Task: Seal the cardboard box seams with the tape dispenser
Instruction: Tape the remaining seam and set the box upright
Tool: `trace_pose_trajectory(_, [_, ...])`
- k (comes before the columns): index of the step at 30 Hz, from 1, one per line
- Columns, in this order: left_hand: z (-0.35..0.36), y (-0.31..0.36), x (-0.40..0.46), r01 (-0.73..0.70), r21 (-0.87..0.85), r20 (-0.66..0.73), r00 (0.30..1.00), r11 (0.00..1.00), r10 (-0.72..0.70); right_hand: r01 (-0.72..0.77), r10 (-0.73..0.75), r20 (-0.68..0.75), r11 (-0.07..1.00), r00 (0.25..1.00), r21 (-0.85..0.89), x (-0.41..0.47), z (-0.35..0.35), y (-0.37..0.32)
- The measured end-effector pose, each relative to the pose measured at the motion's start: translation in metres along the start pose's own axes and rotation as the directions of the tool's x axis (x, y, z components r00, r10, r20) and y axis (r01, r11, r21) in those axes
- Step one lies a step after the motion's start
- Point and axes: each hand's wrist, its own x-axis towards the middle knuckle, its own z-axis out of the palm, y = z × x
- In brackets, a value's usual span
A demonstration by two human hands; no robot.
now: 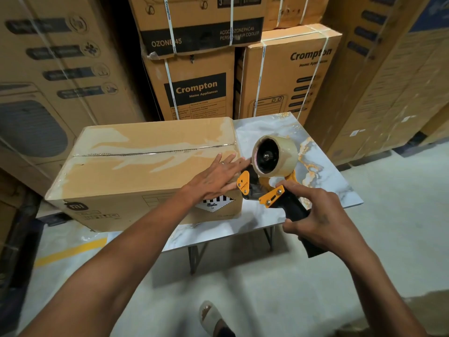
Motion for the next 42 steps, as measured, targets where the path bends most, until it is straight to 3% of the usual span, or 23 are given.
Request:
trace_pose_trajectory(7, [-0.004, 0.004, 0.003, -0.011, 0.125, 0.083, 0.997, 0.992, 0.0, -0.006, 0.008, 0.041, 0.999, 0.999, -0.034, 0.008, -0.002, 0.01])
trace_pose_trajectory(16, [-0.003, 0.005, 0.003, -0.005, 0.18, 0.077, 0.997, 0.984, -0.009, -0.011, 0.012, 0.022, 0.999, 1.0, -0.042, 0.01, -0.001, 0.012])
trace_pose_trajectory(19, [0.0, 0.004, 0.004, -0.045, 0.26, 0.087, 0.996, 0.965, 0.023, -0.053, 0.053, 0.05, 0.998, 0.997, -0.015, 0.005, 0.001, 0.016])
trace_pose_trajectory(22, [0.006, -0.001, 0.004, -0.036, 0.232, 0.054, 0.998, 0.972, 0.024, -0.103, 0.103, 0.014, 0.994, 0.995, 0.026, -0.004, 0.001, 0.028])
trace_pose_trajectory(24, [0.007, -0.001, 0.003, -0.012, 0.183, 0.044, 0.999, 0.983, 0.004, -0.179, 0.181, -0.021, 0.981, 0.983, 0.078, -0.006, 0.002, 0.04])
trace_pose_trajectory(31, [0.005, -0.001, 0.001, -0.042, 0.274, 0.058, 0.998, 0.961, 0.027, -0.34, 0.396, -0.112, 0.878, 0.911, 0.337, 0.02, 0.023, 0.086])
trace_pose_trajectory(37, [-0.001, 0.006, 0.002, -0.059, 0.326, 0.083, 0.996, 0.944, 0.033, -0.307, 0.441, -0.135, 0.783, 0.887, 0.54, 0.058, 0.042, 0.107])
trace_pose_trajectory(42, [-0.001, 0.006, 0.002, -0.075, 0.37, 0.116, 0.993, 0.926, 0.034, -0.269, 0.491, -0.097, 0.621, 0.866, 0.736, 0.085, 0.056, 0.117])
